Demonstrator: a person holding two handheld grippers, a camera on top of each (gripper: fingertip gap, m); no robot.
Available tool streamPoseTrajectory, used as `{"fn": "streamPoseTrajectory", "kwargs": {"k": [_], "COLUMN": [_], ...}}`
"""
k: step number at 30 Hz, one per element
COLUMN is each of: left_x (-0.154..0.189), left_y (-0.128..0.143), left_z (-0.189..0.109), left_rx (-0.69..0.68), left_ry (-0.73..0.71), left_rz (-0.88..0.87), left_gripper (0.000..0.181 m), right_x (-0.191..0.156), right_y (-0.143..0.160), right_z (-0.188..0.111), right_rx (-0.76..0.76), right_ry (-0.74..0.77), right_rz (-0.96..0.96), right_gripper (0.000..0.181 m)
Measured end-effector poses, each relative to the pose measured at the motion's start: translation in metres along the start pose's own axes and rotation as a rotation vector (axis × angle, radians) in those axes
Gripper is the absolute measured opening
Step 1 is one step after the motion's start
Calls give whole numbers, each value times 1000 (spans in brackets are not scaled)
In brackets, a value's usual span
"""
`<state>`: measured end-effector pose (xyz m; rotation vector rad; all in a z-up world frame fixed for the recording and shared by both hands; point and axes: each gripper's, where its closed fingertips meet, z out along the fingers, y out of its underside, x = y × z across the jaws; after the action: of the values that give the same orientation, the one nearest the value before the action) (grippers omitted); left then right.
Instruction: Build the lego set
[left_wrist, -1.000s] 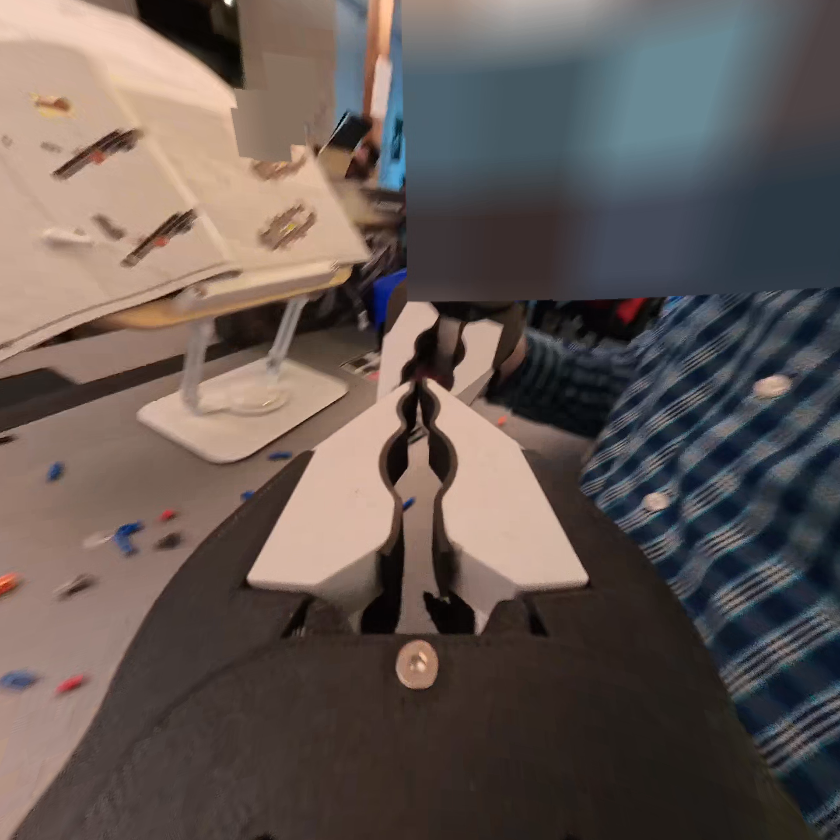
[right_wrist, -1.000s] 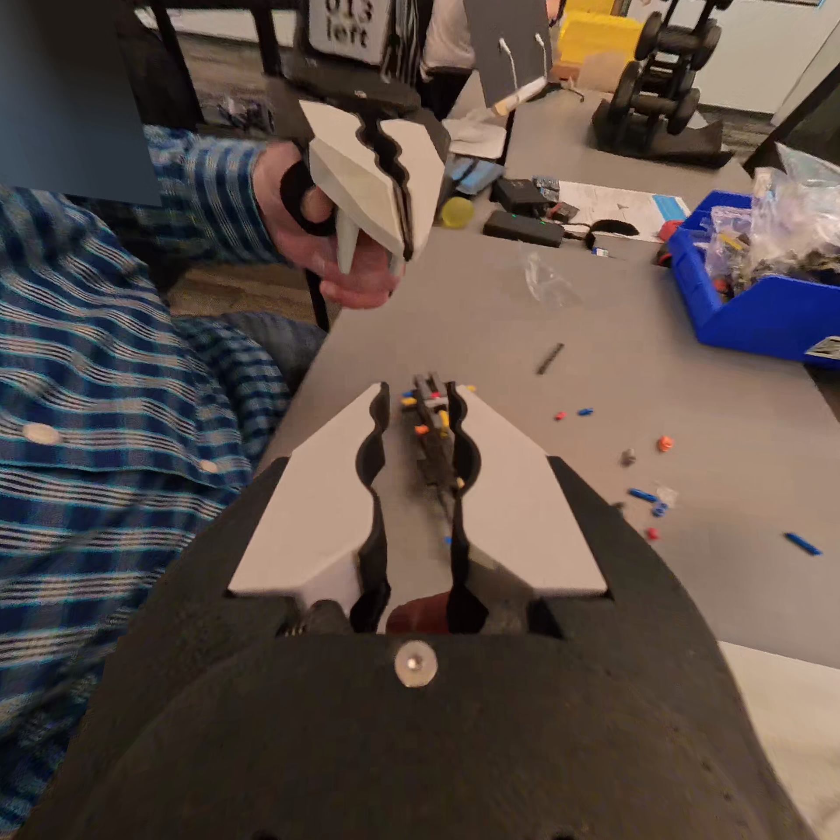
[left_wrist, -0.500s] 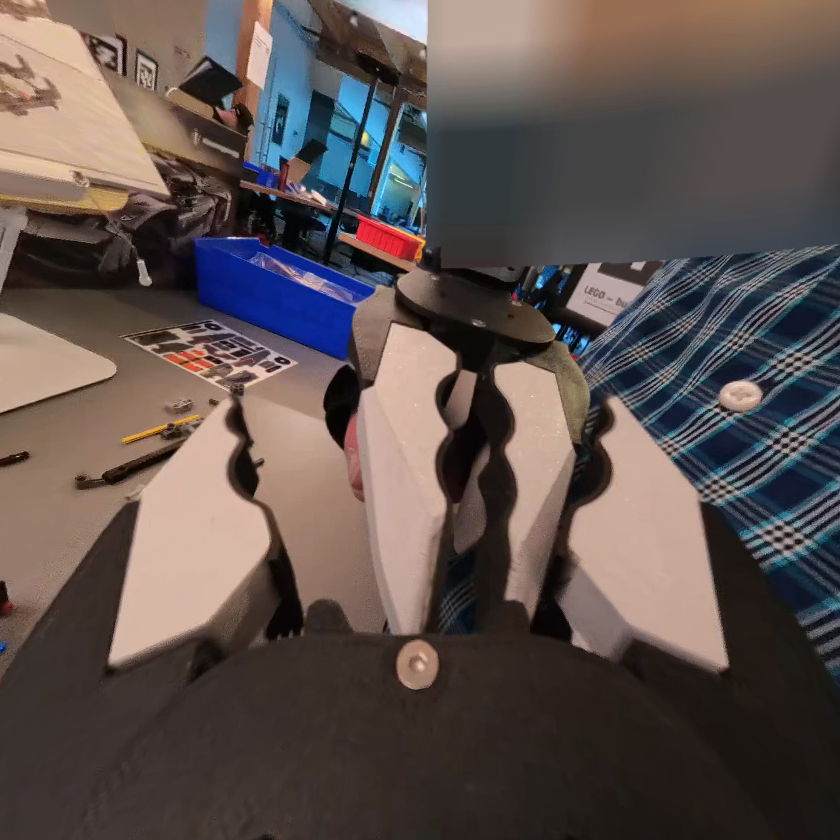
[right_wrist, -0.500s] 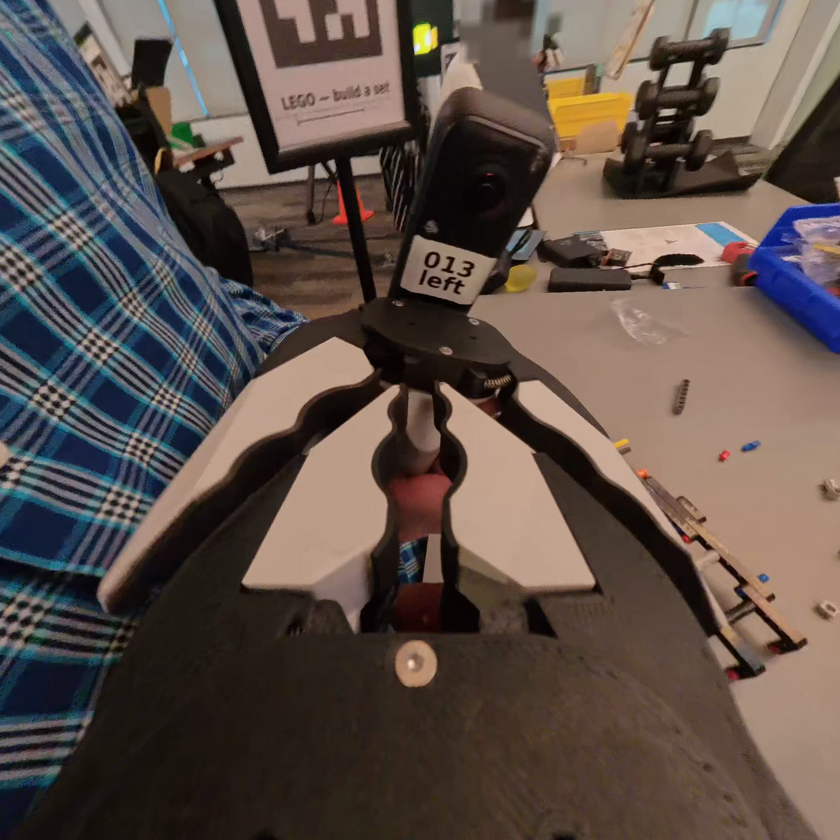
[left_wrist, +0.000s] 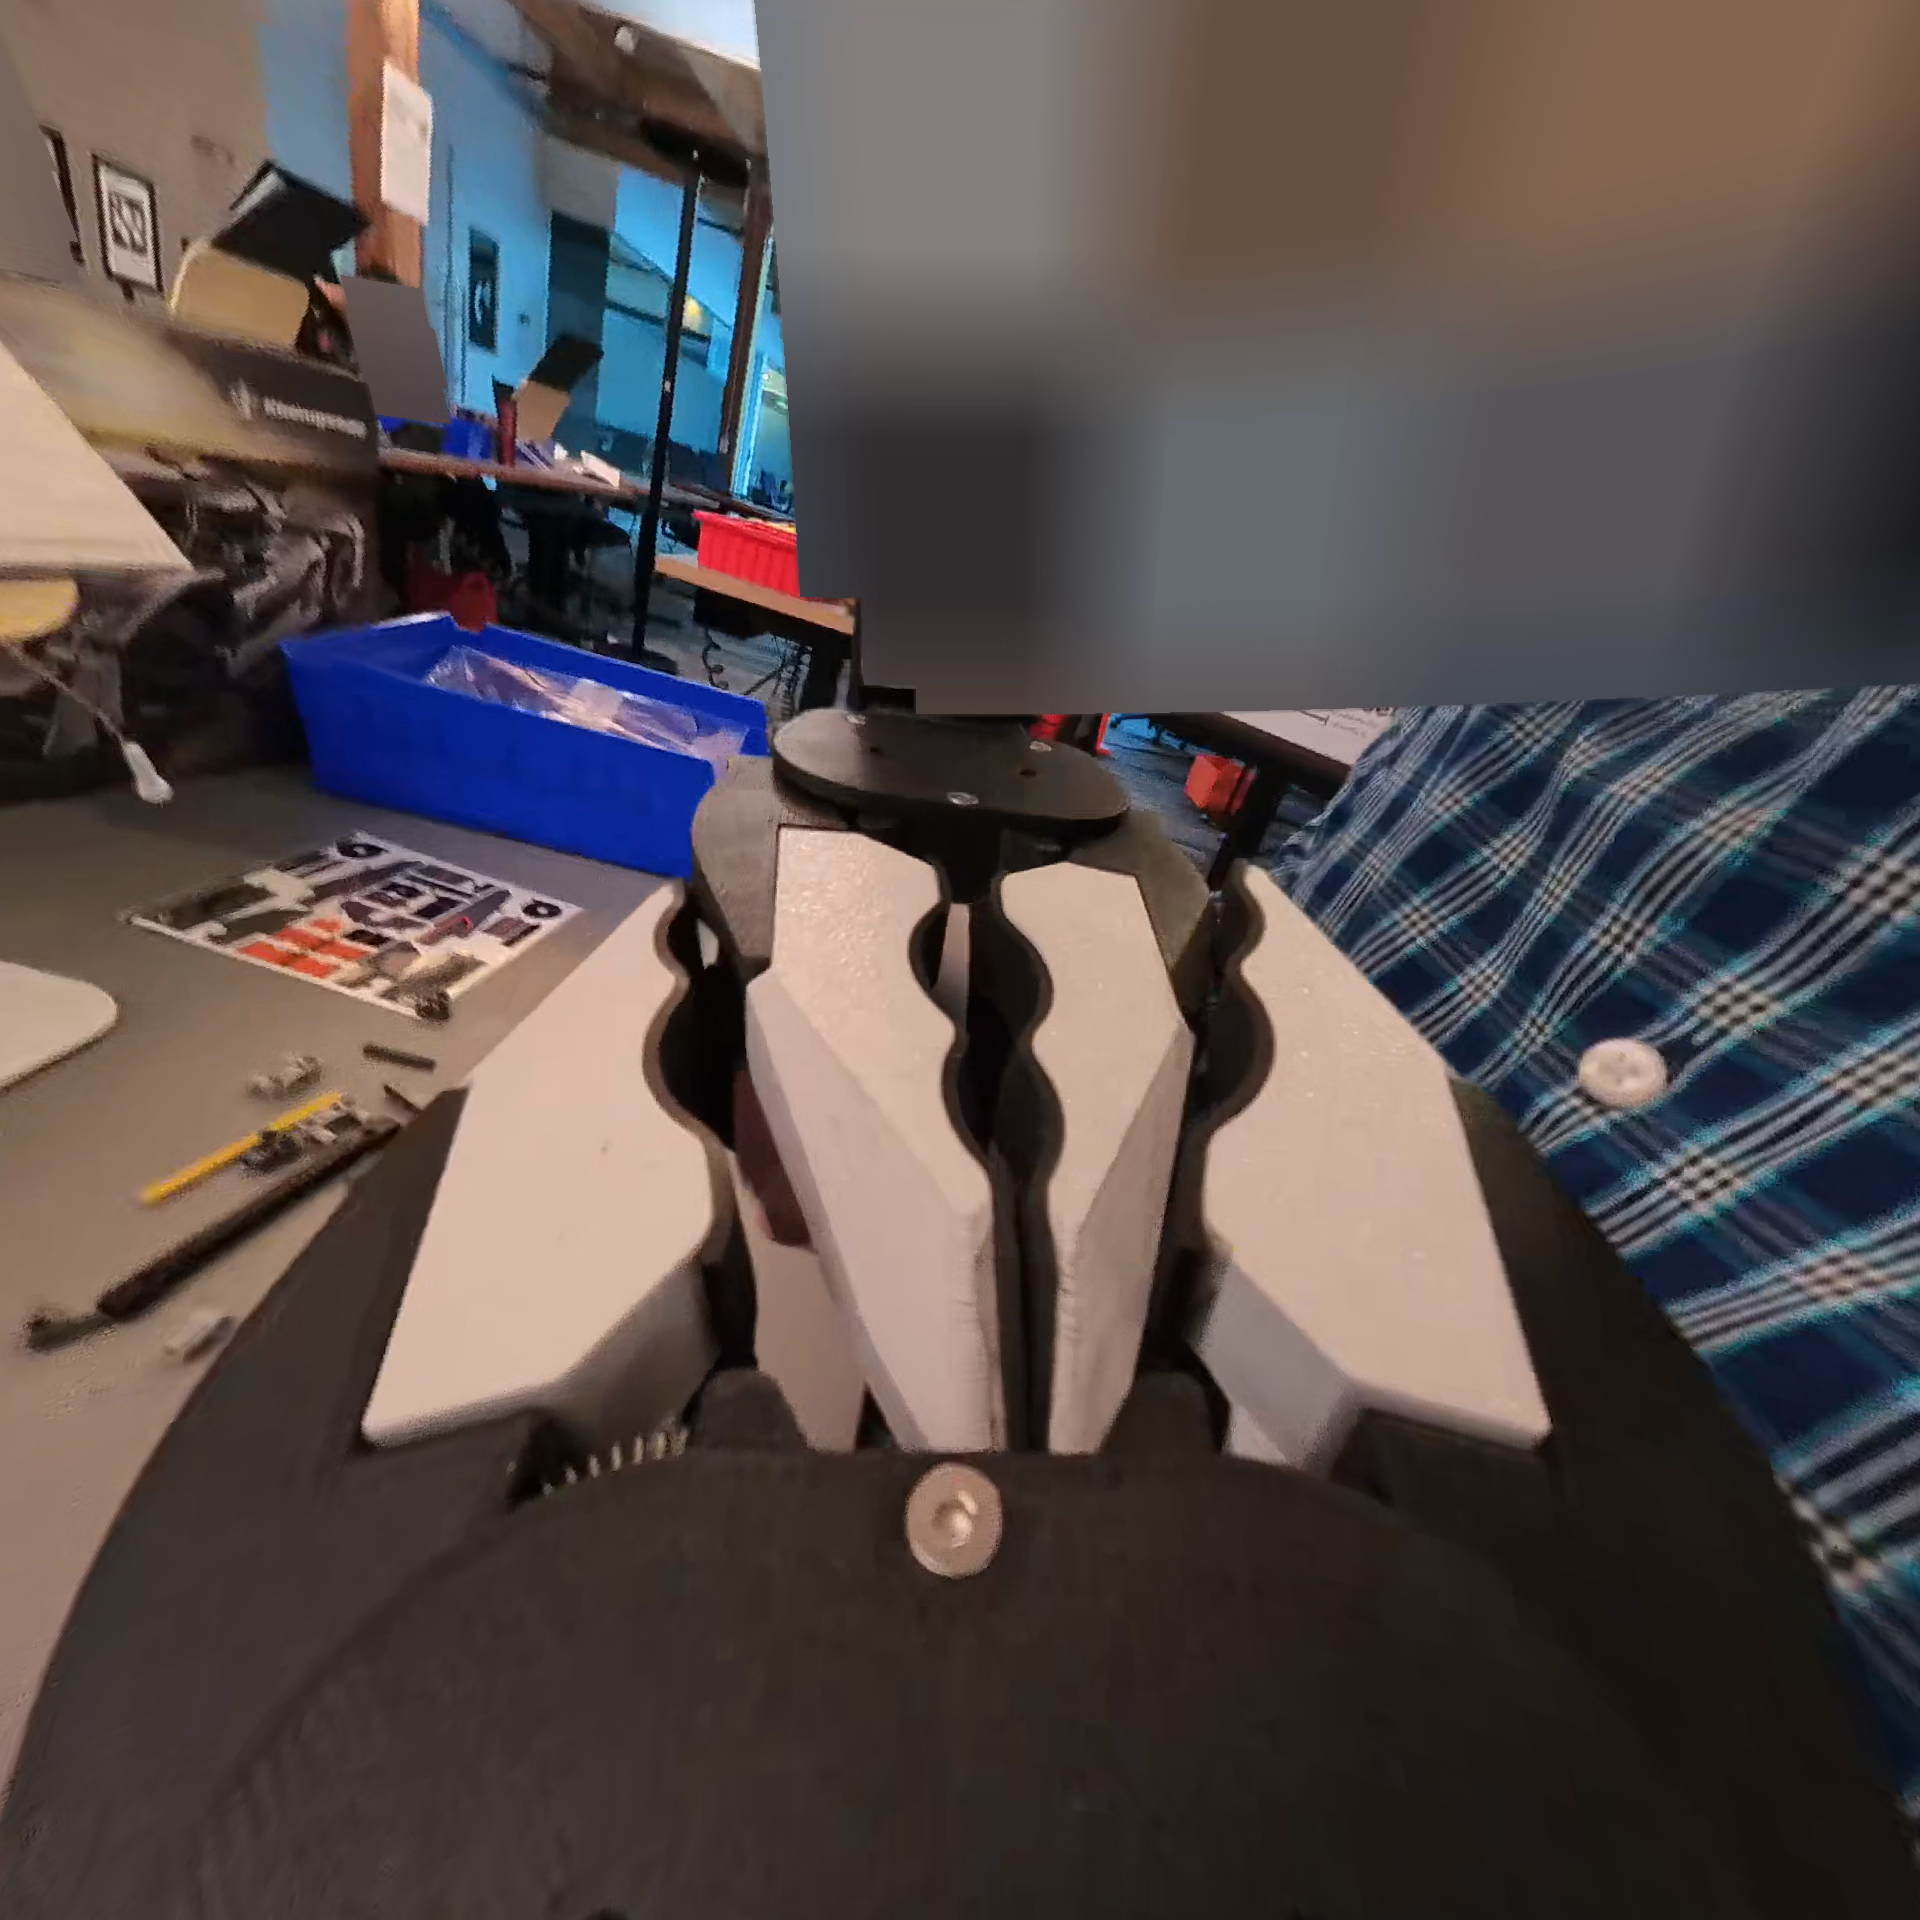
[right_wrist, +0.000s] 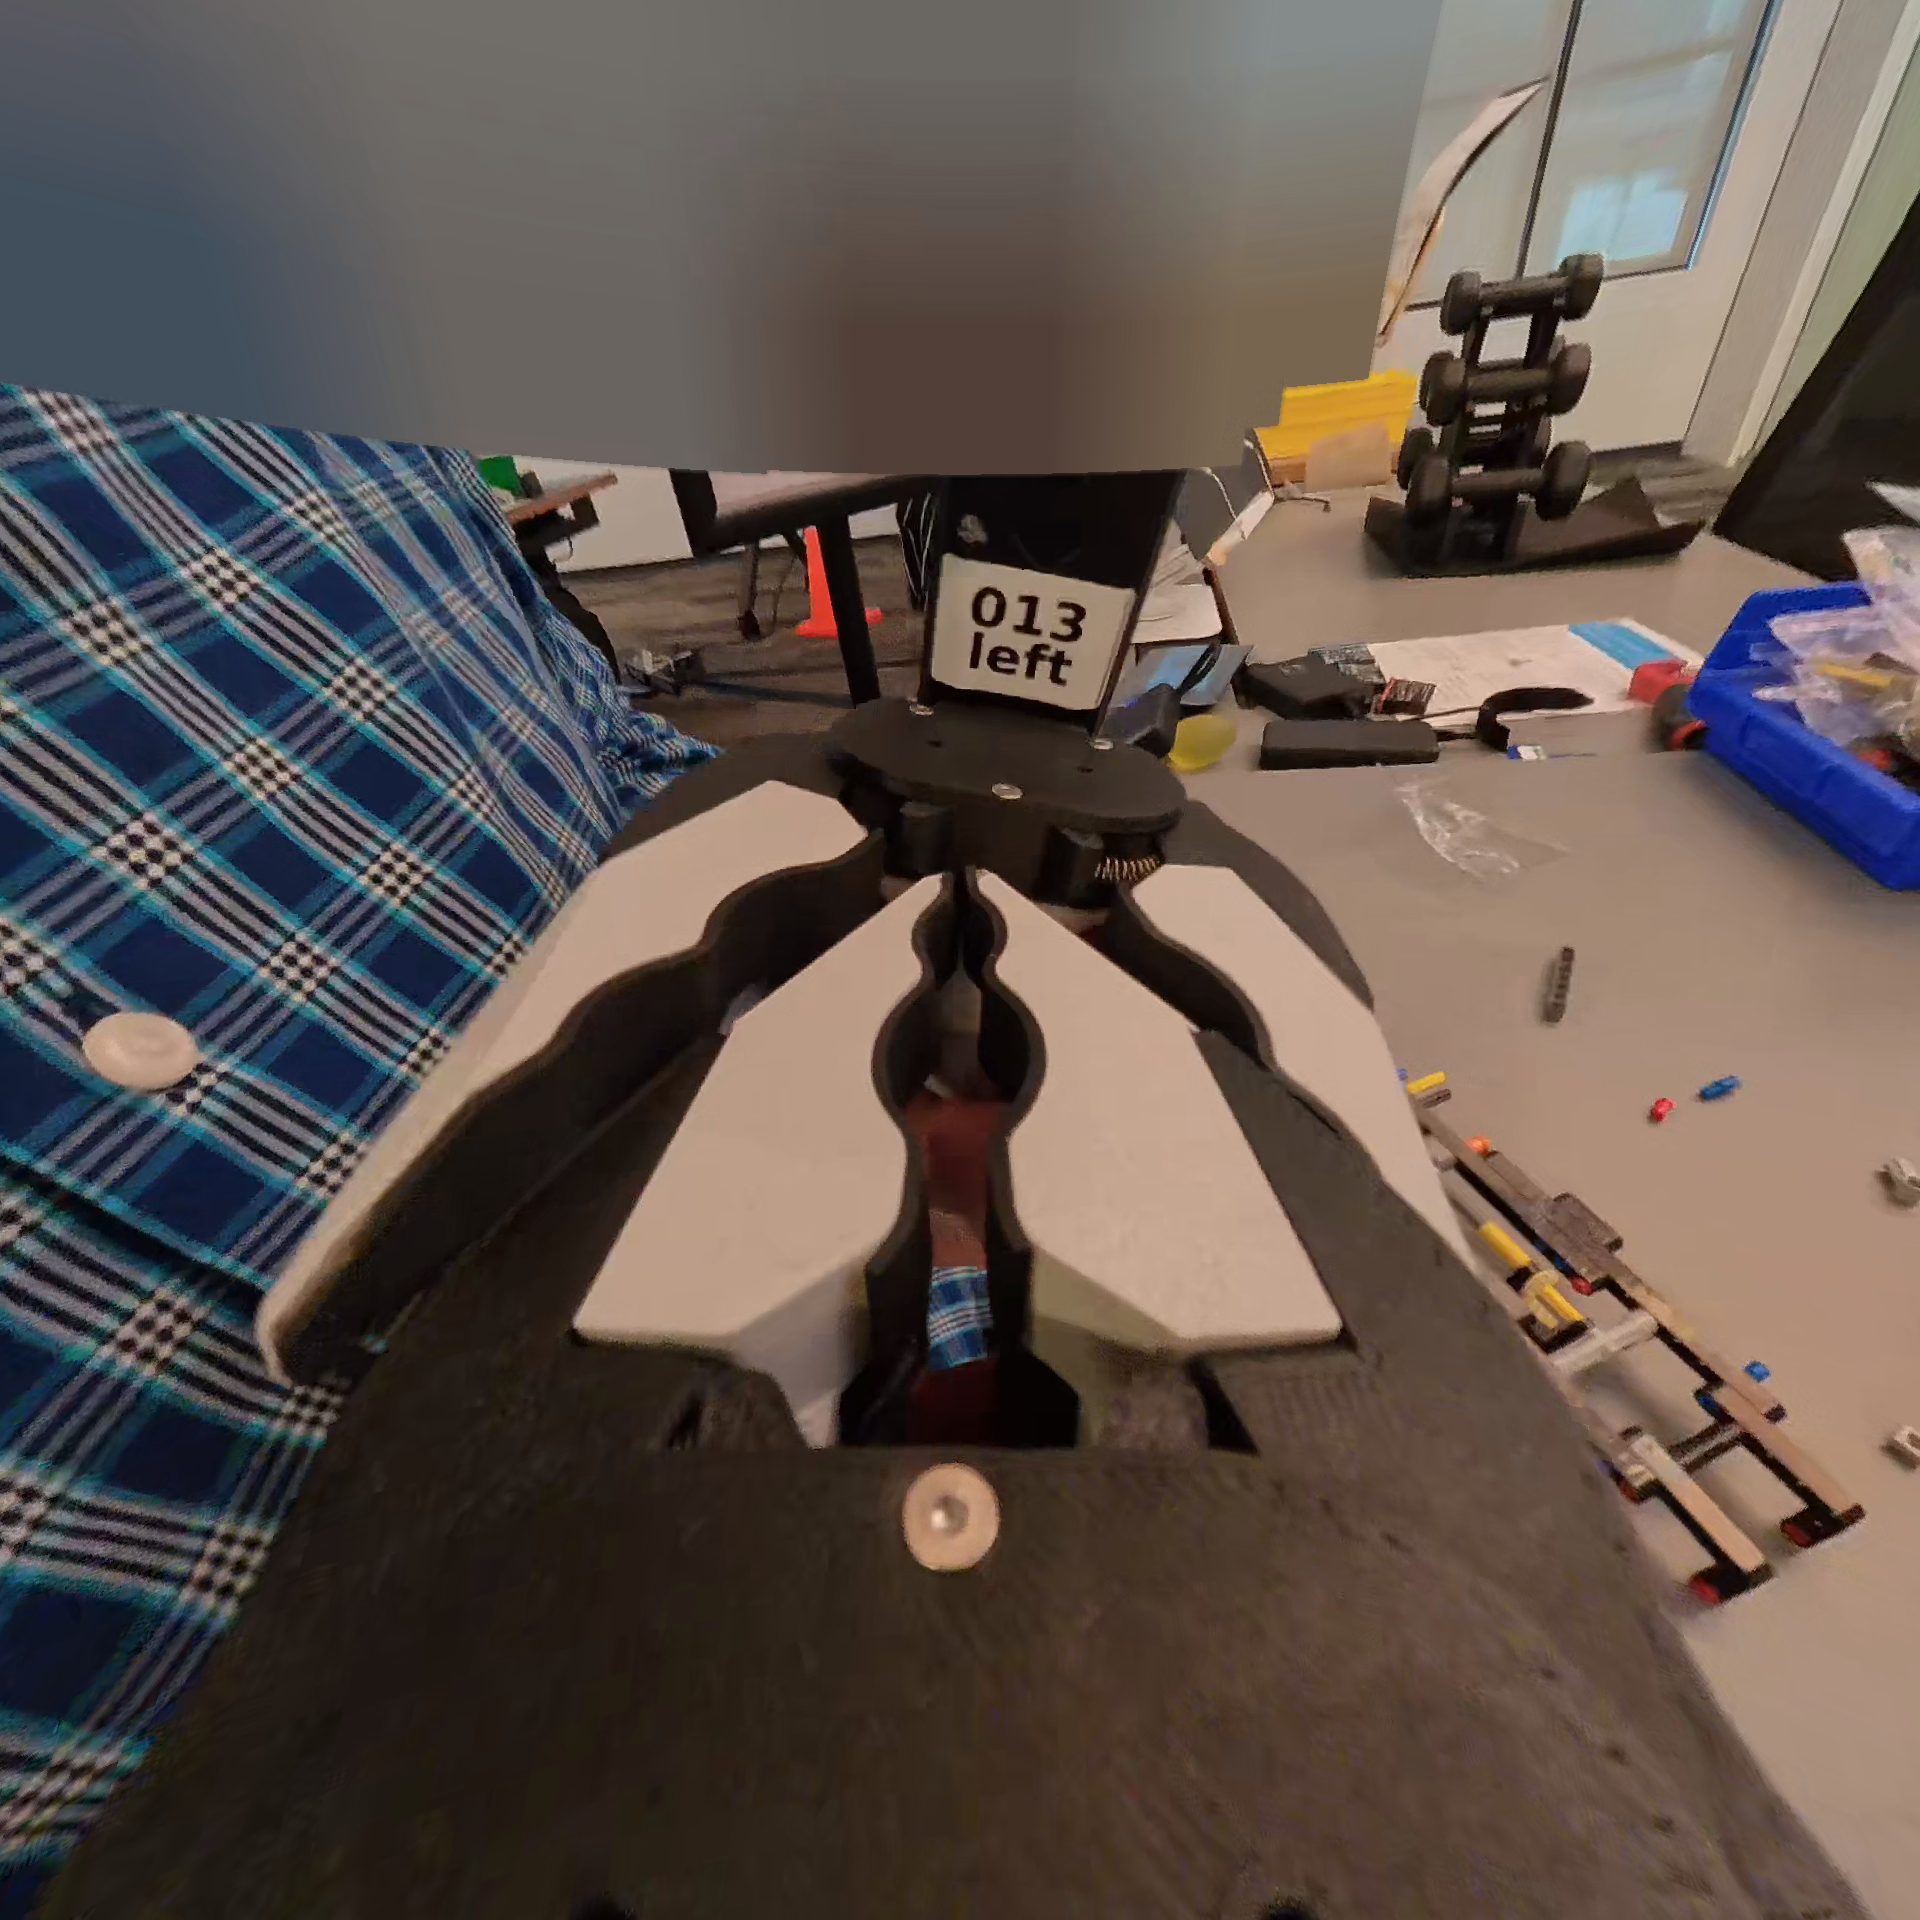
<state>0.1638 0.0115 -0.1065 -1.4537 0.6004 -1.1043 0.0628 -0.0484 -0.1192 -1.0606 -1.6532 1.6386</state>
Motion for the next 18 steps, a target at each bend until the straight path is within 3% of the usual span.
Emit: {"fn": "streamPoseTrajectory", "kwargs": {"k": [1, 2, 3, 5, 7, 12, 15, 18], "left_x": [-4, -12, -20, -44, -86, -170, -202, -221], "left_y": [2, 9, 15, 16, 22, 77, 116, 138], "left_z": [-1, -1, -3, -19, -48, -96, -110, -118], "left_rx": [-16, -69, -114, -144, -226, -609, -845, -944], "left_ry": [-23, -61, -96, -190, -369, -543, -563, -580], "left_rz": [-19, -14, 11, 73, 183, 289, 261, 215], "left_gripper": [110, 126, 131, 116, 106, 97, 101, 97], "right_x": [1, 4, 7, 28, 75, 174, 202, 216], "right_y": [1, 3, 5, 1, 25, 104, 142, 166], "right_z": [0, 1, -1, -12, -30, -54, -47, -38], "right_rx": [-16, -53, -93, -95, -234, -566, -704, -789], "right_ry": [4, 10, 7, 40, 154, 225, 141, 66], "right_rz": [-28, -67, -101, -99, -123, -212, -252, -302], "right_gripper": [0, 0, 2, 25, 55, 64, 61, 59]}}
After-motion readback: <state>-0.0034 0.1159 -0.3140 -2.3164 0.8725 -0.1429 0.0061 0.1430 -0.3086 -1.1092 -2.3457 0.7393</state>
